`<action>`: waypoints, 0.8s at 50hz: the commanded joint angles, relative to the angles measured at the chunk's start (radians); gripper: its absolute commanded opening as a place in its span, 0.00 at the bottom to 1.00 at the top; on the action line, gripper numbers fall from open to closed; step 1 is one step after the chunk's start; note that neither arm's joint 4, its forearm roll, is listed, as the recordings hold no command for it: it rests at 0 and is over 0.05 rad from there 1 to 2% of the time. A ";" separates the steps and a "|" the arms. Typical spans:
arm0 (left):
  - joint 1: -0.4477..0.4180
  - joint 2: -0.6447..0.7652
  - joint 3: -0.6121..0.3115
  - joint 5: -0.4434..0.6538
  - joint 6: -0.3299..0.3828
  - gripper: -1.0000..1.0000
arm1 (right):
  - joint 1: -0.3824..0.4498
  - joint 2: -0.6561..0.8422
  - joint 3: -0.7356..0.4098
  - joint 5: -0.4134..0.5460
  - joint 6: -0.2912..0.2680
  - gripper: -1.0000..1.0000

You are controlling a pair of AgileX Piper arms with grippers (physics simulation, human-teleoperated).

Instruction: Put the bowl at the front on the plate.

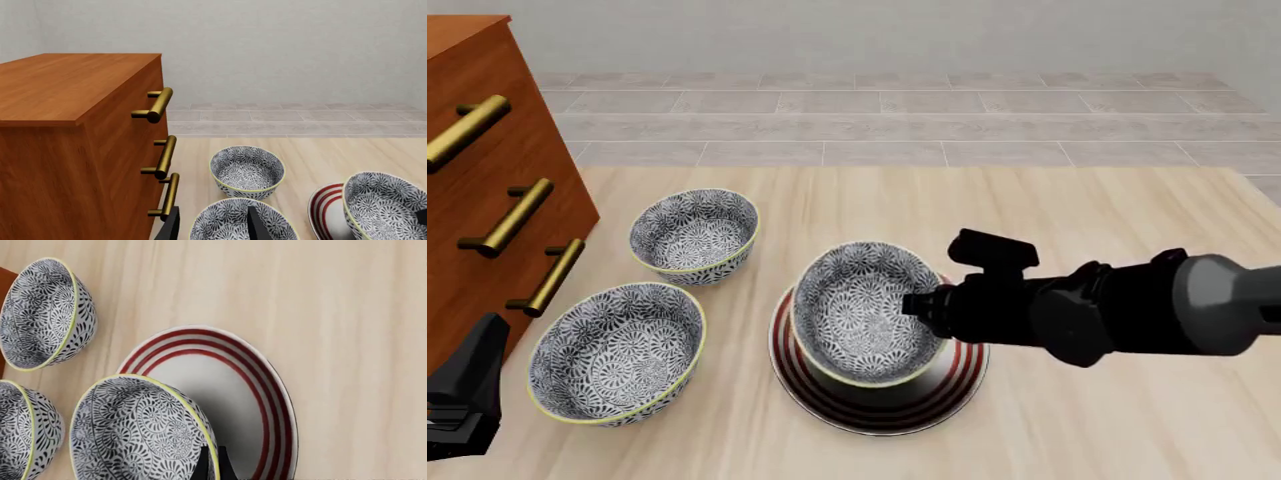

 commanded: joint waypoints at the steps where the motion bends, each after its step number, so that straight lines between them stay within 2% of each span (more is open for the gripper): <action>1: 0.000 0.000 0.000 0.000 0.000 1.00 | 0.009 -0.008 0.018 -0.007 0.000 0.00; 12: 0.000 0.000 0.000 0.000 0.000 1.00 | 0.008 0.010 -0.011 0.006 -0.010 0.00; 13: 0.000 0.000 0.000 0.000 0.000 1.00 | 0.008 0.009 -0.013 0.008 -0.012 1.00; 40: 0.000 0.000 0.000 0.000 0.000 1.00 | -0.004 -0.059 -0.085 0.103 -0.071 1.00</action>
